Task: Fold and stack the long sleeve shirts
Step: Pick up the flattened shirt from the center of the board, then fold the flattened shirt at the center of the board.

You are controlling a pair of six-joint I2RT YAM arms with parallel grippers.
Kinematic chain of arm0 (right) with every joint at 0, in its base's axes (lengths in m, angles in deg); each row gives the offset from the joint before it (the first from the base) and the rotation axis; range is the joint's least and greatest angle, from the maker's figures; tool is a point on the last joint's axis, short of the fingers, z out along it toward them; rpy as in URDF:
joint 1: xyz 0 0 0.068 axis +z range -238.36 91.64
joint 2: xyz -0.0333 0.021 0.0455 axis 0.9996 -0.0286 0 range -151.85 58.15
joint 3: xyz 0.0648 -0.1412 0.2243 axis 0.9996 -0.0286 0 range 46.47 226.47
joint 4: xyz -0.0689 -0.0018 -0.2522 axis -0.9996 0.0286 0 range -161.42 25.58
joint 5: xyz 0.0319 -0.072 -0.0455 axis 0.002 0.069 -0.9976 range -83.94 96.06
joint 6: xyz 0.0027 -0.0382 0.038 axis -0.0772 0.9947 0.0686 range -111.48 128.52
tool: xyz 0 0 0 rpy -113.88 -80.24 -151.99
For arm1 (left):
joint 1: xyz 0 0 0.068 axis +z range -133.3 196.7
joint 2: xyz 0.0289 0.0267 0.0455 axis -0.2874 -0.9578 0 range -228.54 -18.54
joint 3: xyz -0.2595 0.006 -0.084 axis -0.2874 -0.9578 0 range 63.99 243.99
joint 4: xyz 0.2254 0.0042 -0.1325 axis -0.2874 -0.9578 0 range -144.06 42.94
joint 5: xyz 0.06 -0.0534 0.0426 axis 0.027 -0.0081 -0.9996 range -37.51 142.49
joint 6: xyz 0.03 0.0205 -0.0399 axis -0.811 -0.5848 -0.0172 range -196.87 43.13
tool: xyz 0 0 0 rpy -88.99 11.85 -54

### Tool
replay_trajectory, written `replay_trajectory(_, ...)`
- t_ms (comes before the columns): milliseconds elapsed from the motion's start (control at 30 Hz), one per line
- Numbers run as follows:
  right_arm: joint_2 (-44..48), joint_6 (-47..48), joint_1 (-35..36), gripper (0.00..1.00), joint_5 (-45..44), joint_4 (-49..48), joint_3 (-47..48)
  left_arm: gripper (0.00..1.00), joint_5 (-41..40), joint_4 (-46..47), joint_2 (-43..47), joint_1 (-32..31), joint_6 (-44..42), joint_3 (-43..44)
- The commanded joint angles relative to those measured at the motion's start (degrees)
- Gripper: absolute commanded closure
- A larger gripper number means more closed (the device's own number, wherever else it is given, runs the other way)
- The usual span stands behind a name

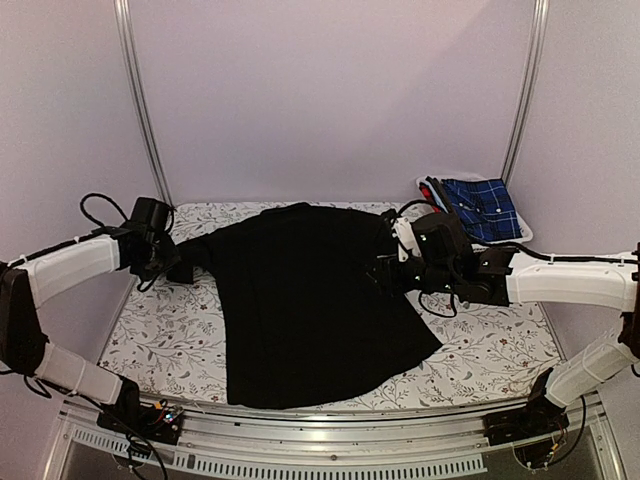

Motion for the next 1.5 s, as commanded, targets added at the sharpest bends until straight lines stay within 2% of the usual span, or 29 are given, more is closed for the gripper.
replay_trajectory(0, 0.57, 0.76, 0.30, 0.43, -0.67, 0.96, 2.39, 1.00, -0.66, -1.74, 4.46, -0.58, -8.68, 6.02)
replay_trajectory(133, 0.20, 0.89, 0.30, 0.43, -0.84, 1.26, 2.94, 1.00, 5.58, 0.09, 4.61, -5.07, -16.21, 12.00)
replay_trajectory(267, -0.39, 1.07, 0.35, 0.42, -0.46, 1.24, 3.72, 1.00, 13.27, 1.14, 0.57, -11.86, -23.83, 17.59)
replay_trajectory(433, -0.66, 2.34, 0.30, 0.39, 0.32, 0.50, 4.29, 1.00, 27.96, 1.23, -6.31, -18.51, -31.47, 22.80)
replay_trajectory(567, -0.41, 4.49, 0.30, 0.35, 1.90, -1.42, 3.76, 1.00, 38.54, -0.92, -11.59, -21.78, -35.14, 26.20)
replay_trajectory(800, -1.80, 9.08, 0.31, 0.34, 8.77, -6.78, 3.88, 1.00, 47.77, -2.77, -16.91, -25.09, -35.37, 29.49)
replay_trajectory(933, -4.17, 11.74, 0.50, 0.33, 11.70, -9.69, 5.30, 1.00, 51.33, -3.27, -18.19, -25.49, -35.95, 30.21)
replay_trajectory(1100, -8.49, 15.73, 2.33, 0.30, 10.78, -12.82, 7.23, 1.00, 53.46, -4.51, -19.31, -25.50, -36.09, 30.81)
replay_trajectory(1467, -21.05, 19.61, 6.66, 0.24, 1.07, -17.02, 14.73, 1.00, 53.75, -5.24, -19.25, -25.26, -36.99, 30.82)
